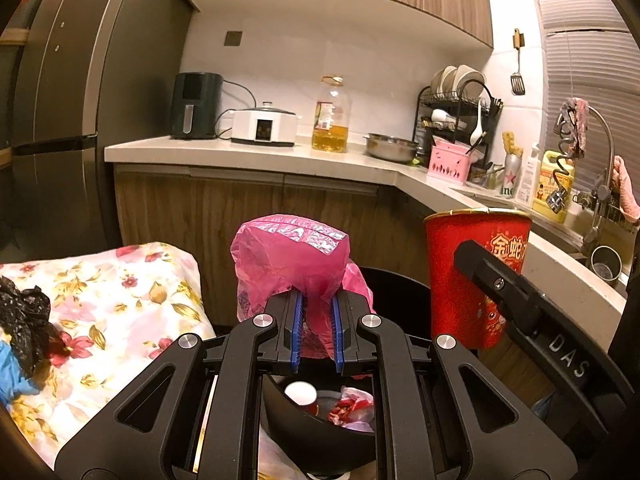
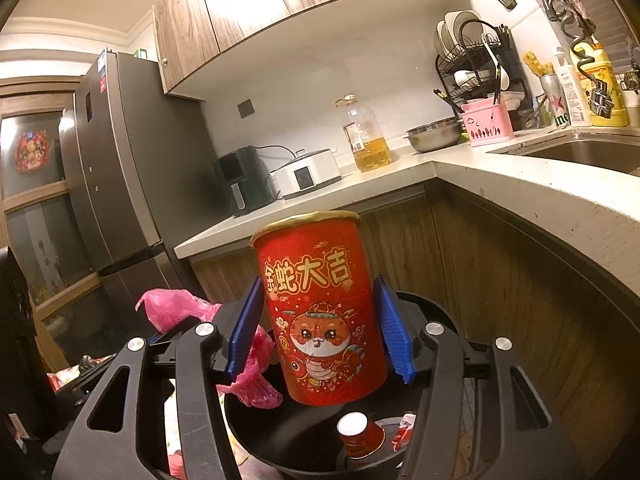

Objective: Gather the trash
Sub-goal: 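Open both tools to drop the pink bag and red cup into the bin, then move both tools back to the trash pile on the sheet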

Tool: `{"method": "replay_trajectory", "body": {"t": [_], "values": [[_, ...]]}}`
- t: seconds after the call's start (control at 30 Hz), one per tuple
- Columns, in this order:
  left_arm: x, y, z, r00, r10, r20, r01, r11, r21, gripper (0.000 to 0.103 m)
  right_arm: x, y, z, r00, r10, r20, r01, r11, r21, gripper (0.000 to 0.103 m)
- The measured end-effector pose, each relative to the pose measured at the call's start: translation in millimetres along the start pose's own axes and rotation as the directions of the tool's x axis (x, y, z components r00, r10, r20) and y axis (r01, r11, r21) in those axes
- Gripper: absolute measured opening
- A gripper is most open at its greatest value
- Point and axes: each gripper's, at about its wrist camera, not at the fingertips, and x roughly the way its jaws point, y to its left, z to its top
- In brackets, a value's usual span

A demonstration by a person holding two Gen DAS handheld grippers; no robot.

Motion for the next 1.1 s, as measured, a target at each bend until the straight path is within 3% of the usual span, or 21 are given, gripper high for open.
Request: {"method": "replay_trajectory", "body": {"t": [0.17,0.27,0.47,0.57,0.63,0.7,1.1], "values": [[5,1,-2,1.0,-0.01,-0.014,0.01,1.0,-0.007,0.011,4,-5,0,1.0,-0.007,-0.008,0.007,1.0,0.021,0.058],[8,1,-3,1.0,-0.014,-0.022,0.014,1.0,-0.006,0.011,7,-10,0,1.0,-0.005,-0.016,0.005,0.999,0.044,0.067],[14,0,-7,0.998,-0.024,-0.05,0.024,1.0,-0.004,0.015,5,-15,-1,1.0,-0.016,-0.023,0.017,0.998,0.062,0.067],[16,-2,-9,0.998,-0.024,-0.058,0.024,1.0,0.008,0.023,0,-14,-2,1.0,-0.018,-0.022,0.02,0.998,0.058,0.067],[15,-2,-11,0.998,-0.021,-0.06,0.021,1.0,0.006,0.043,-1,-13,-2,0.999,-0.022,-0.023,0.023,0.998,0.052,0.067],[13,0,-12,0.998,-0.021,-0.058,0.021,1.0,0.0,0.053,-3,-12,-2,0.999,-0.024,-0.025,0.026,0.999,0.047,0.067],[-8,16,-17,0.998,0.034,-0.053,-0.036,0.999,-0.026,0.069,-14,-11,-4,0.999,-0.038,-0.037,0.039,0.999,0.027,0.067]]}}
